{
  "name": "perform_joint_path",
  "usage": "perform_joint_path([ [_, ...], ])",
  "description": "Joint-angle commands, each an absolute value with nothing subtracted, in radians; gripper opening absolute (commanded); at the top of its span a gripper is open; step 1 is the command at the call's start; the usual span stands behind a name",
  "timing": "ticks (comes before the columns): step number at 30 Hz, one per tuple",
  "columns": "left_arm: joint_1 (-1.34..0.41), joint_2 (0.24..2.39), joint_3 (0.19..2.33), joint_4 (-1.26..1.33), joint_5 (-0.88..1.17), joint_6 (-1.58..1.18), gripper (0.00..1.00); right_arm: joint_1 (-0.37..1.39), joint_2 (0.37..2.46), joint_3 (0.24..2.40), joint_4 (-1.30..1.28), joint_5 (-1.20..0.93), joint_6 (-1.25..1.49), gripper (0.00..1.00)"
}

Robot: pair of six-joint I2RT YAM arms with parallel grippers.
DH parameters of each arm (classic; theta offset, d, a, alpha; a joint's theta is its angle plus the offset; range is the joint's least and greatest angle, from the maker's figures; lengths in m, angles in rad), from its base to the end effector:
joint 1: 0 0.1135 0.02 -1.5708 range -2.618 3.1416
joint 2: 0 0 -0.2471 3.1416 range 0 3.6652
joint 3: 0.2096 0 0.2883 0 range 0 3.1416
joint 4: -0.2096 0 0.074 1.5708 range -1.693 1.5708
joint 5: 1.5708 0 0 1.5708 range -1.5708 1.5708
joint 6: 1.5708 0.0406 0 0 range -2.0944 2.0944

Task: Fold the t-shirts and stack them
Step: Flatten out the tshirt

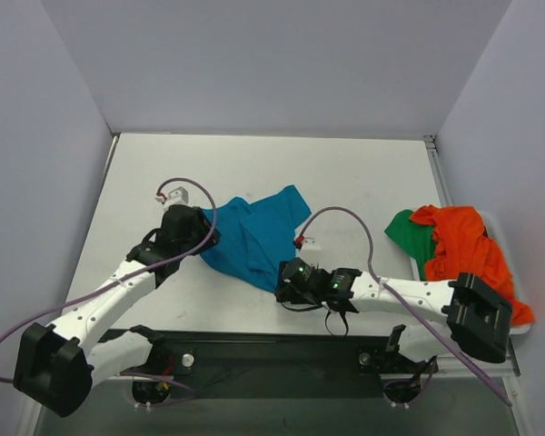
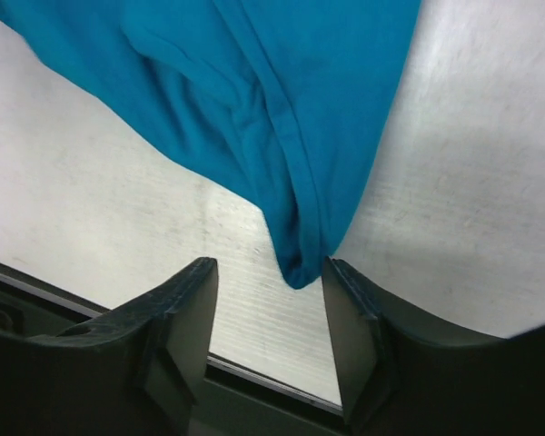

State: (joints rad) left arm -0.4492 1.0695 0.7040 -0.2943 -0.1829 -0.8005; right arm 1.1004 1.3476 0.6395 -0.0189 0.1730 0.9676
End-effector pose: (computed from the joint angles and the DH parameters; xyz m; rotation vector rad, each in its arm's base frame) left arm 0.2519 -0.1132 0.2156 -0.4946 2.2064 -0.4793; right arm 0.1439 0.2675 0.1409 -0.0672 2.4424 0.8335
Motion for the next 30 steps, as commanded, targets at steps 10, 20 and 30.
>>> perform_joint_path([
  [10,-0.580,1.328,0.676,-0.055,0.000,-0.828,0.45,0.812,1.336,0.856,-0.025,0.137,0.667,0.59],
  [20,-0.664,1.503,0.718,0.020,0.043,-0.845,0.51,0.718,1.511,0.980,0.048,-0.021,0.598,0.59],
  [30,-0.666,1.457,0.687,0.106,0.077,-0.861,0.52,0.718,1.684,1.084,0.066,-0.067,0.587,0.57],
])
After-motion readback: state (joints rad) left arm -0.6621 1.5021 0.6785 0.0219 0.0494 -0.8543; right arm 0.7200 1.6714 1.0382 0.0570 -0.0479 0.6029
